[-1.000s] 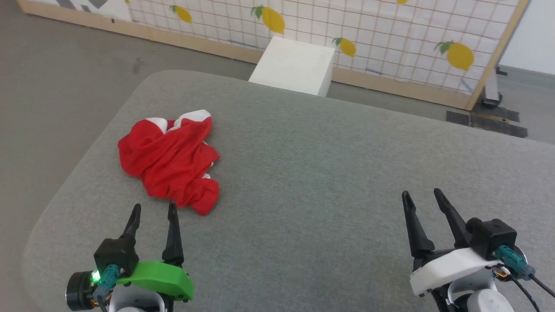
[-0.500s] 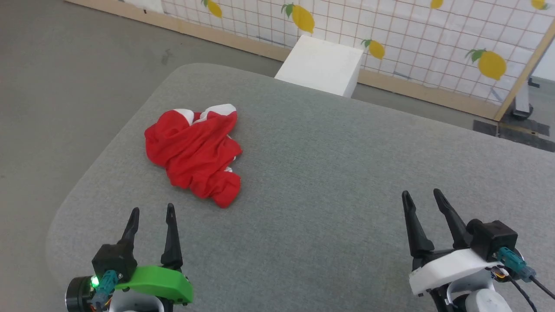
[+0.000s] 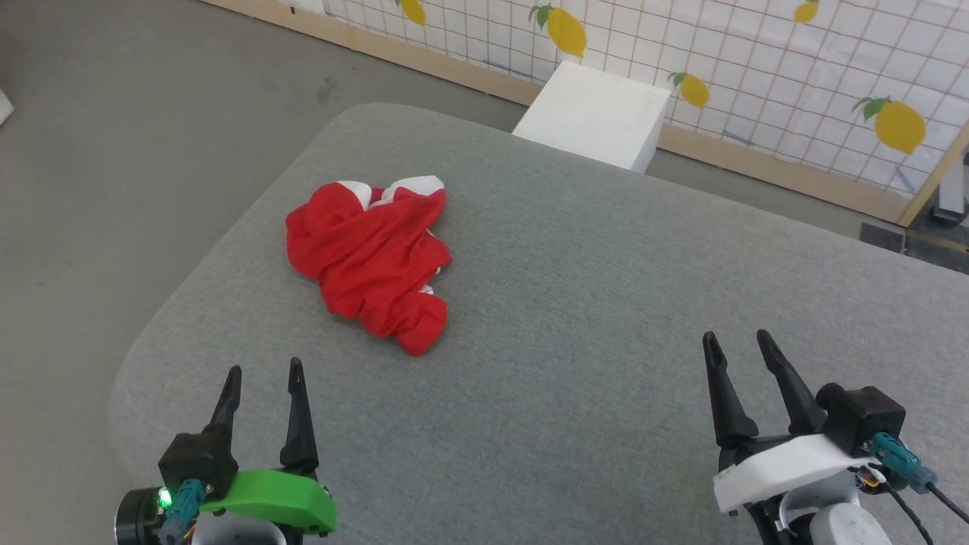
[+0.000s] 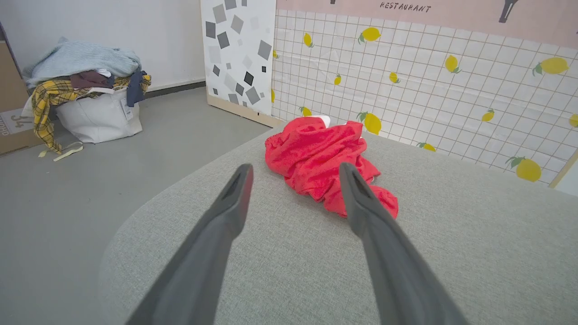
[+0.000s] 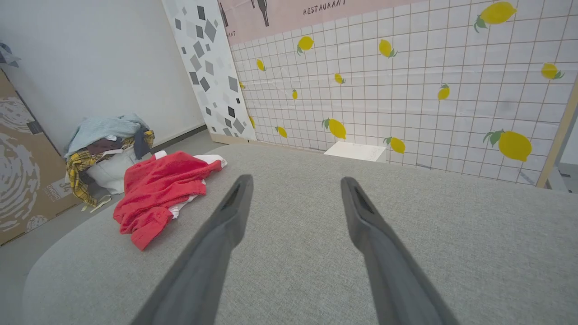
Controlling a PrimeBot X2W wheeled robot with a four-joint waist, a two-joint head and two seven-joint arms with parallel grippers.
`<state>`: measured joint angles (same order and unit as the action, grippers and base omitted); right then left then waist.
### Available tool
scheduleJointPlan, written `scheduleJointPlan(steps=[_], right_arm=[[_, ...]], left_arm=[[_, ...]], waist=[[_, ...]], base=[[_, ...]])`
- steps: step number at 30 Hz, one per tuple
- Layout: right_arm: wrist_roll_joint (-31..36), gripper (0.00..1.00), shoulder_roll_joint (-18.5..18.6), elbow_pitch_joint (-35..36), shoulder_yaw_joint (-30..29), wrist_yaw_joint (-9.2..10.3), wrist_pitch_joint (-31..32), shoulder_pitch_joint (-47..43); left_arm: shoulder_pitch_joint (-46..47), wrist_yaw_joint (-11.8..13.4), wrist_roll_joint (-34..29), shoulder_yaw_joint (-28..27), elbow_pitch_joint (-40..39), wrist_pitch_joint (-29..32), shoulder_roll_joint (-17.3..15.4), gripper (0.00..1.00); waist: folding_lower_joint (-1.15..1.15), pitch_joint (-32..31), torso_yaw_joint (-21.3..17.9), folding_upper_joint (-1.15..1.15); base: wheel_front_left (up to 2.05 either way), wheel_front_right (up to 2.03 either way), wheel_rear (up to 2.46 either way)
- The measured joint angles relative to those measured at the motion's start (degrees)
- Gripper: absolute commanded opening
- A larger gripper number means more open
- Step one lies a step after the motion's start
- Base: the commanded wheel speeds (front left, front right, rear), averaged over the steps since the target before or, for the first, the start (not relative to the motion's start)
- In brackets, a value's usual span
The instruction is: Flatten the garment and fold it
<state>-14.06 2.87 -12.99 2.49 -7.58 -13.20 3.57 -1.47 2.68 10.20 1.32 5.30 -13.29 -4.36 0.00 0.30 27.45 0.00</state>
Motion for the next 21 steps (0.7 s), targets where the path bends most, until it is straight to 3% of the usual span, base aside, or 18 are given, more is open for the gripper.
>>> scheduleJointPlan(steps=[11, 21], right_arm=[[-1.2, 1.0, 0.0, -1.2, 0.25, 0.0, -1.31, 0.32], [-1.22, 1.0, -0.01, -1.23, 0.34, 0.0, -1.46, 0.48]], left_arm=[[-0.59, 0.48, 1.86, 0.45, 0.8, -1.25, -0.53, 1.0], [-0.8, 0.48, 1.16, 1.32, 1.14, -1.29, -1.62, 1.0]], waist=[[0.0, -0.04, 2.4, 0.0], [0.0, 0.36, 1.97, 0.0]], base=[[0.0, 0.0, 0.0], [0.0, 0.0, 0.0]])
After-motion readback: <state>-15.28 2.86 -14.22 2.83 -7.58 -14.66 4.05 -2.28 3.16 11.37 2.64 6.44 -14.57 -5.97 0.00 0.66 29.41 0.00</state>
